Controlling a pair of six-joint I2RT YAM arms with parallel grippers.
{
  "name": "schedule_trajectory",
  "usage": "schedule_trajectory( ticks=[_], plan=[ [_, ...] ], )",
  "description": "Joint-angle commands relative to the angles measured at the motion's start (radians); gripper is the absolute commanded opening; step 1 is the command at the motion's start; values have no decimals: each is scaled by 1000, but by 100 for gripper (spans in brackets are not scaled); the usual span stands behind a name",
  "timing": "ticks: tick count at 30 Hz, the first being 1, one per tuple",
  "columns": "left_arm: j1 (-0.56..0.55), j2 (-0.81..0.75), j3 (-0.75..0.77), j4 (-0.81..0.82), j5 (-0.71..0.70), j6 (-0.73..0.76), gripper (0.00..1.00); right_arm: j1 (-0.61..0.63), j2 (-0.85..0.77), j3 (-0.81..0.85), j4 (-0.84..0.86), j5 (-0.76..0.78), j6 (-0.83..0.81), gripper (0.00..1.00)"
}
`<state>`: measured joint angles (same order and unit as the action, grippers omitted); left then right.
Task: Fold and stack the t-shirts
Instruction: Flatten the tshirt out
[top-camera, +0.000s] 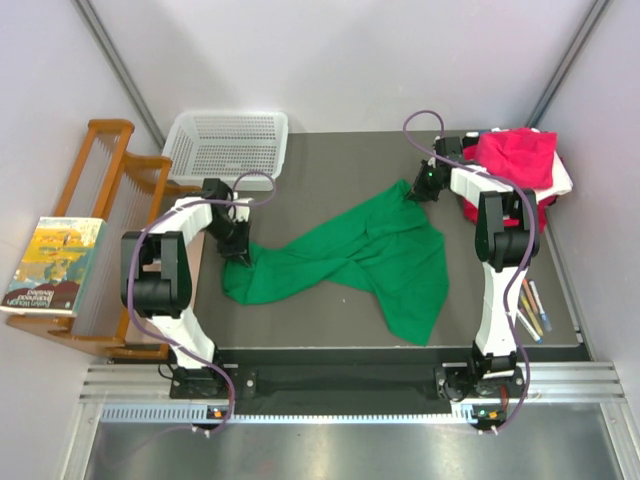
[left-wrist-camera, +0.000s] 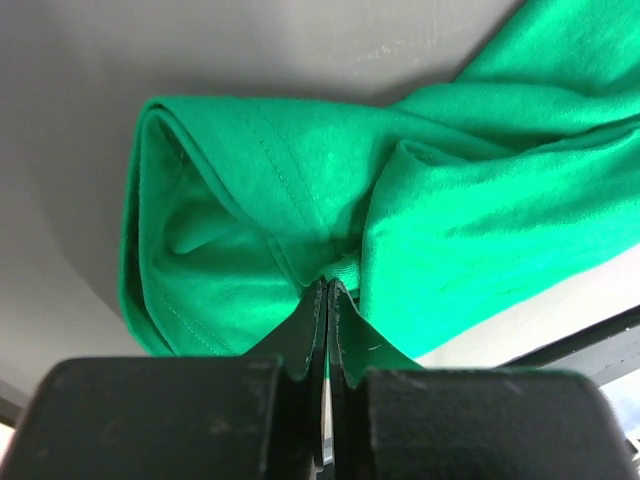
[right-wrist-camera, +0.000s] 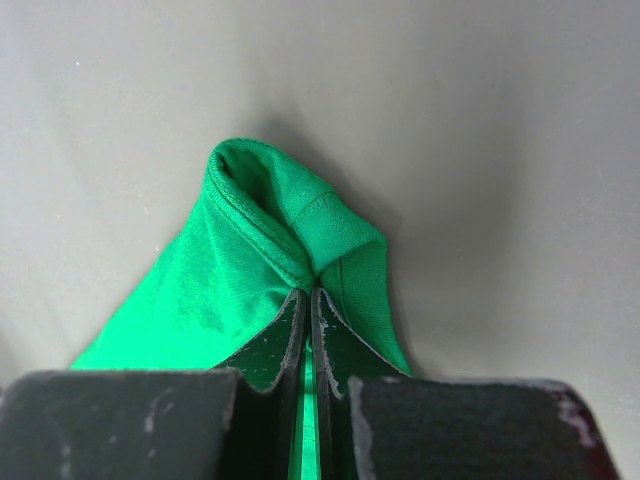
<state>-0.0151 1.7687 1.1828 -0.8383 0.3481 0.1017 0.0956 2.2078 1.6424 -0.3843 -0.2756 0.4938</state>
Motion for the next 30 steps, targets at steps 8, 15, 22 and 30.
schedule_trajectory(
  ticks=[8, 15, 22, 30],
  plan=[
    [3, 3, 170, -47, 17, -22, 0, -7, -79, -12, -5, -11, -6, 0],
    [3, 9, 264, -81, 22, -33, 0, -8, -94, -10, -2, -40, -6, 0],
    [3, -29, 106, -48, -15, 1, 13, -7, -88, -23, 4, -47, -3, 0],
    [1, -48, -14, -8, -11, 1, 36, -5, -77, -12, 2, -53, -3, 0]
  ],
)
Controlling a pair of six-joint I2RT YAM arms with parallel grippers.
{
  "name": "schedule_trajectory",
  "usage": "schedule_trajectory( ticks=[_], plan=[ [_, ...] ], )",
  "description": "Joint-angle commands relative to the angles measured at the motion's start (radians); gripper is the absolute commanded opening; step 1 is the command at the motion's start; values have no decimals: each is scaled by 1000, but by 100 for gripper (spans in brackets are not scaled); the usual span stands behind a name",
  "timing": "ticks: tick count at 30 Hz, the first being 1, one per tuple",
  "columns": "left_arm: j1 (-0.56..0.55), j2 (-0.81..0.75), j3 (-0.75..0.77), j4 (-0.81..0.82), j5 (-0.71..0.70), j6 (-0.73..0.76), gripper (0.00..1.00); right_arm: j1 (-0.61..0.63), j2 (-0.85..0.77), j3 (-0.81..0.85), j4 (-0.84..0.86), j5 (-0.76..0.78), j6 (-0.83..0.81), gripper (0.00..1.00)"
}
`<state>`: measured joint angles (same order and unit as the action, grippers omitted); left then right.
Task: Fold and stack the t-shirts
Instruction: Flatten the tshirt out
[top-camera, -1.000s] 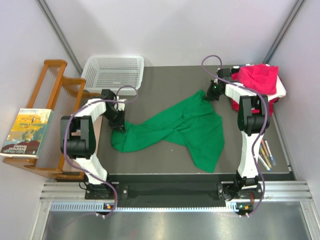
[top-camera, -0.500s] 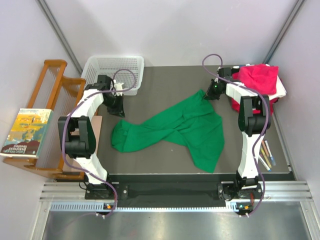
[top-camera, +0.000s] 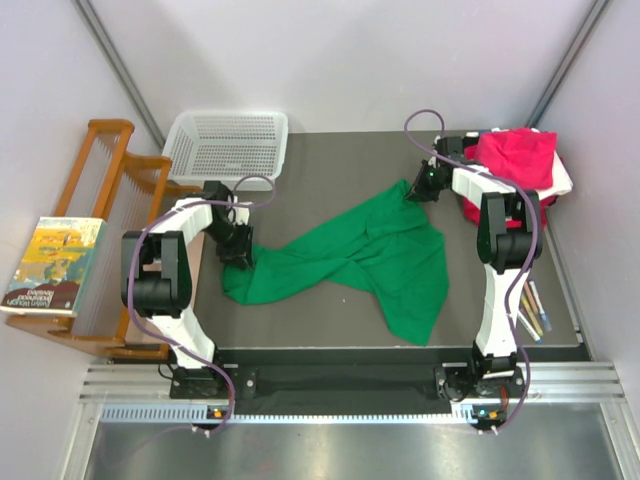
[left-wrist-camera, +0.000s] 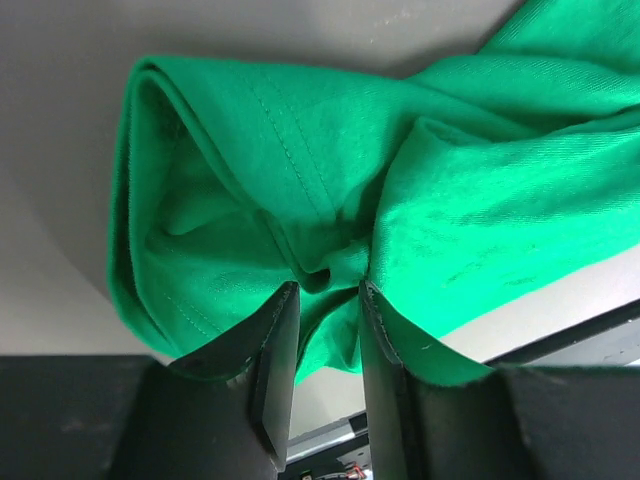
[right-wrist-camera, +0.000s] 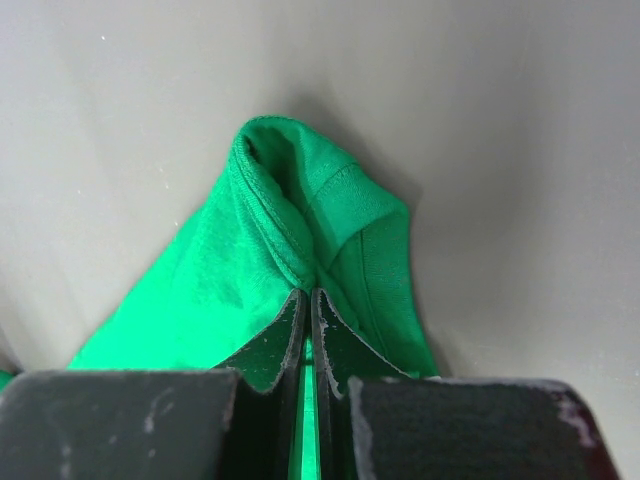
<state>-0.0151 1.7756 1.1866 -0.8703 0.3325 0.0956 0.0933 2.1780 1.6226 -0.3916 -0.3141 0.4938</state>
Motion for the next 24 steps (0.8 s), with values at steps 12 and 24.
schedule_trajectory(
  ticks=[12, 24],
  plan=[
    [1, -19, 14, 54, 23, -14, 23, -1, -52, -4, 17, -14, -3, 0],
    [-2, -7, 22, 67, 26, -14, 40, -1, -50, 0, 14, -14, -1, 0]
  ],
)
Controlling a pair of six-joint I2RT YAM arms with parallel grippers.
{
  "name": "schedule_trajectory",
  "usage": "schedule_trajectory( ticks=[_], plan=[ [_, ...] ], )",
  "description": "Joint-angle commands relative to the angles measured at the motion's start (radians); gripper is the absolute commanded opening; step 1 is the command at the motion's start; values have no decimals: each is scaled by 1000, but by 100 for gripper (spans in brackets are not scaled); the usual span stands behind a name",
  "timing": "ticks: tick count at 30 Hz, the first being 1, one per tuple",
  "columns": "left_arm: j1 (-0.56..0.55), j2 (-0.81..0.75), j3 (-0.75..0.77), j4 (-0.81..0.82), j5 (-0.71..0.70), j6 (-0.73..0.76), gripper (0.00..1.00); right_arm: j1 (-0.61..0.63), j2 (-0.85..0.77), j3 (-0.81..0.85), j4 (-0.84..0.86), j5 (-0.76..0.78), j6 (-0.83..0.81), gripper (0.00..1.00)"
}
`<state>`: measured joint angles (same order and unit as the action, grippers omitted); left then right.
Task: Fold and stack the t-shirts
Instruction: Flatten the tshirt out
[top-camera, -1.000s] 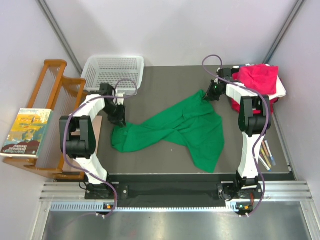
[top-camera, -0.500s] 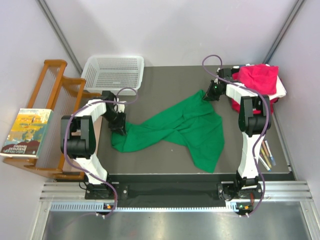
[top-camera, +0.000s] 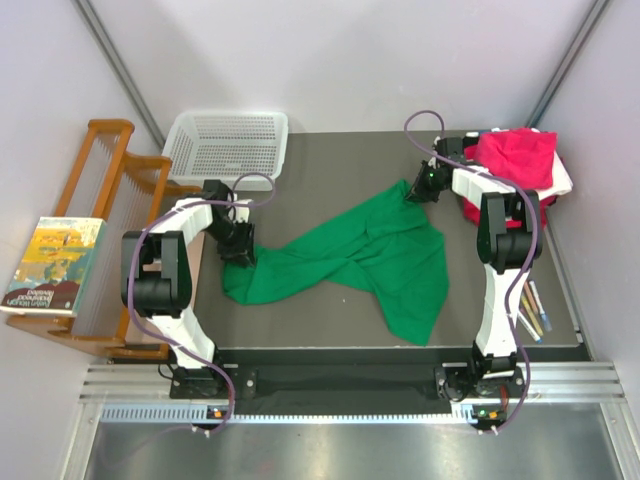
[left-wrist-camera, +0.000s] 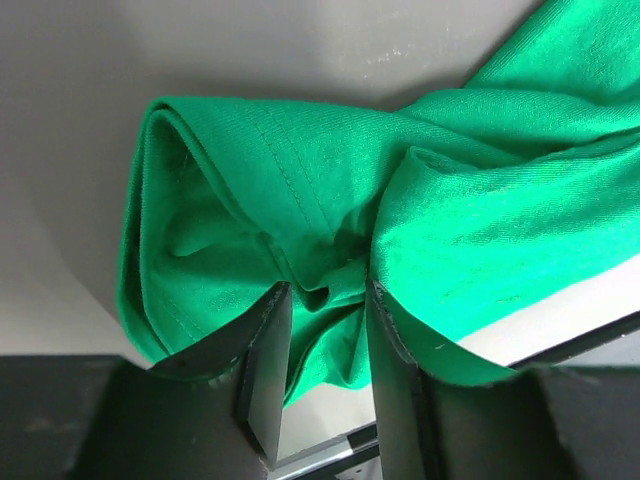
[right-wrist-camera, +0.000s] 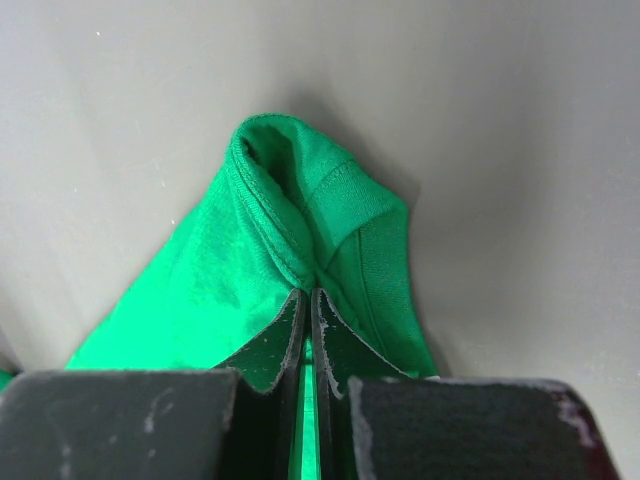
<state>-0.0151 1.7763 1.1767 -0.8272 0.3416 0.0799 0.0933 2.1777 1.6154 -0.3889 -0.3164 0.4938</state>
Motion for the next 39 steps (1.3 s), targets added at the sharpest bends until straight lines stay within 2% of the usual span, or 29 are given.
schedule_trajectory(
  ticks=[1, 7, 13, 17, 23, 31, 39],
  plan=[
    [-2, -8, 31, 25, 17, 3, 38, -1, -49, 9, 12, -10, -3, 0],
    [-2, 0, 29, 33, 19, -3, 19, -1, -53, 8, 10, -9, -4, 0],
    [-5, 5, 29, 37, 22, -3, 10, -1, -55, 9, 12, -10, -1, 0],
    [-6, 2, 32, 34, 25, -6, 0, -3, -56, 8, 12, -12, -1, 0],
    [-9, -12, 64, 16, 45, -15, 0, -3, -62, 8, 12, -12, -1, 0],
    [-13, -8, 221, -50, 69, -29, 0, -1, -70, 5, 16, -16, 0, 0],
    [-11, -15, 192, -39, 60, -28, 0, -1, -49, 35, 10, -18, 3, 0]
  ],
)
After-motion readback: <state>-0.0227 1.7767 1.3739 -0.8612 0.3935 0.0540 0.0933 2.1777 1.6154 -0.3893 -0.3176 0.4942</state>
